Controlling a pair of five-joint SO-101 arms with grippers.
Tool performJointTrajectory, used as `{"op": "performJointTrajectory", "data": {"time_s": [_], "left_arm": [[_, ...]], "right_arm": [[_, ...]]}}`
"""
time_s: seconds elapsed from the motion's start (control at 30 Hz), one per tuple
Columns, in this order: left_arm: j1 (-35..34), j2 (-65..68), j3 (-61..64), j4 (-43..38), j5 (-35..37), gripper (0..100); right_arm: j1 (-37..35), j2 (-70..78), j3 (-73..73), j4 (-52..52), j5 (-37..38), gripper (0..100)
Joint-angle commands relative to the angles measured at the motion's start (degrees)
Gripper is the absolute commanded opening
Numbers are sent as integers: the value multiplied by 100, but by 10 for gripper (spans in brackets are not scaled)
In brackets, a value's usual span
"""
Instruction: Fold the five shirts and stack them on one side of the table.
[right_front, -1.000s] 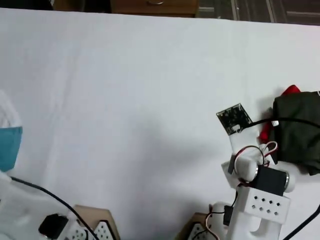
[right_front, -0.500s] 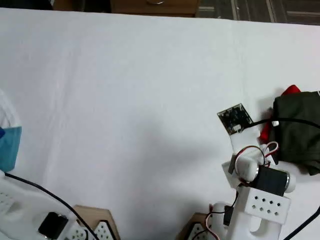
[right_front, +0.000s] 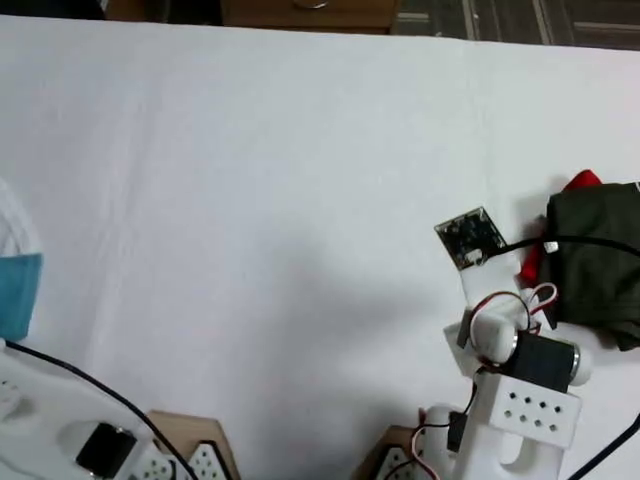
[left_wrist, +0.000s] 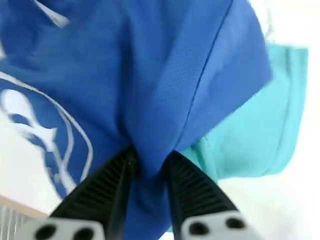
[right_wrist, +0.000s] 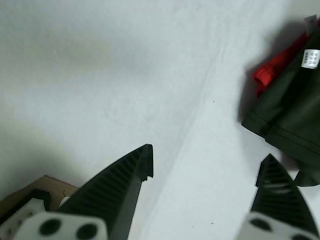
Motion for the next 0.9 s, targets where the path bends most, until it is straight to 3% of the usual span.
{"op": "performJointTrajectory", "data": {"time_s": [0.0, 0.13, 0.23, 0.4, 0.57, 0.73, 0.87], "left_arm": [[492, -844, -1182, 334, 369, 22], [993, -1574, -2457, 554, 818, 22], [1301, -1987, -2756, 554, 774, 22], [1451, -1978, -1235, 501, 26, 23], [1029, -1398, 637, -273, -202, 24], [747, -993, 857, -176, -800, 141], [818, -1090, 382, 229, -826, 218]], "right_arm": [[13, -31, -35, -22, 26, 337], [13, -31, -35, -22, 26, 337], [13, -31, -35, -22, 26, 337], [13, -31, -35, -22, 26, 337], [13, -31, -35, -22, 26, 337], [13, -31, -35, -22, 26, 337], [4, -31, -35, -31, 26, 337]]}}
